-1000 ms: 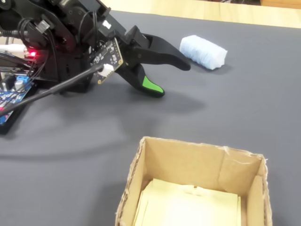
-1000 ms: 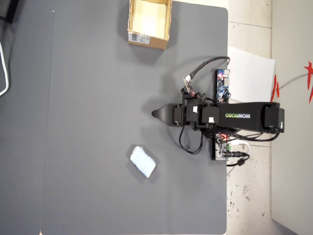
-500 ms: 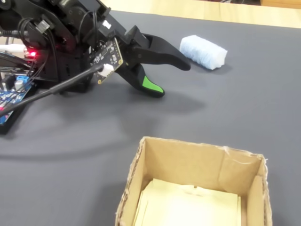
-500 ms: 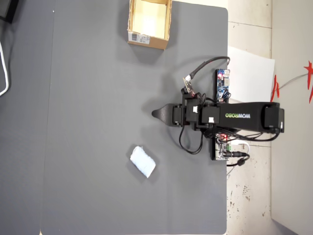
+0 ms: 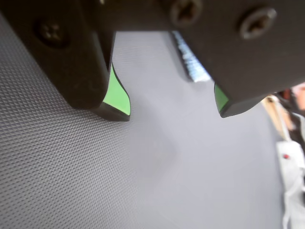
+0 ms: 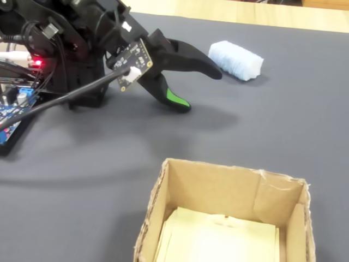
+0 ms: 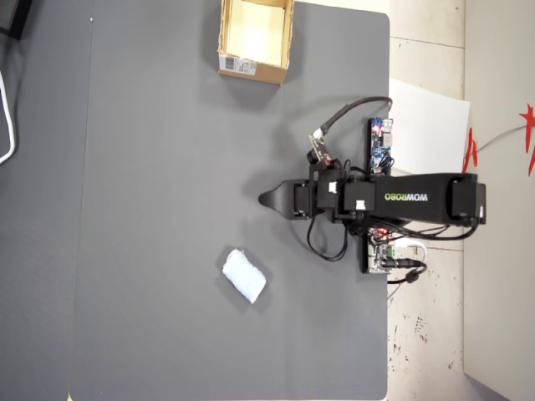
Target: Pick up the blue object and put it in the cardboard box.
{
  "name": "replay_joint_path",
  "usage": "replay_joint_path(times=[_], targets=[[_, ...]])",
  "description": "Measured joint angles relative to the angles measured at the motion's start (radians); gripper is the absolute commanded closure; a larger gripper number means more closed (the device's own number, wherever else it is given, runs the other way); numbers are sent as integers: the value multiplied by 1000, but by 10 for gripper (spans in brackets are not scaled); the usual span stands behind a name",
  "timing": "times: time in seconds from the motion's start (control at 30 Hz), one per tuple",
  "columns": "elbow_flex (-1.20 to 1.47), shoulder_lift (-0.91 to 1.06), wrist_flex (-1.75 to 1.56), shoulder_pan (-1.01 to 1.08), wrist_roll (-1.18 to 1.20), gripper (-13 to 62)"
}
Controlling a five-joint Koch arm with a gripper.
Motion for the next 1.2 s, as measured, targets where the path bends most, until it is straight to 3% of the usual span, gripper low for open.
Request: replay_joint_path(times=[0.33, 0.53, 0.73, 1.2], targets=[[-124, 0, 199, -126, 8, 150], [-160, -29, 207, -267, 178, 150], [-379, -270, 207, -403, 302, 150], [-689, -672, 316, -428, 331, 149]])
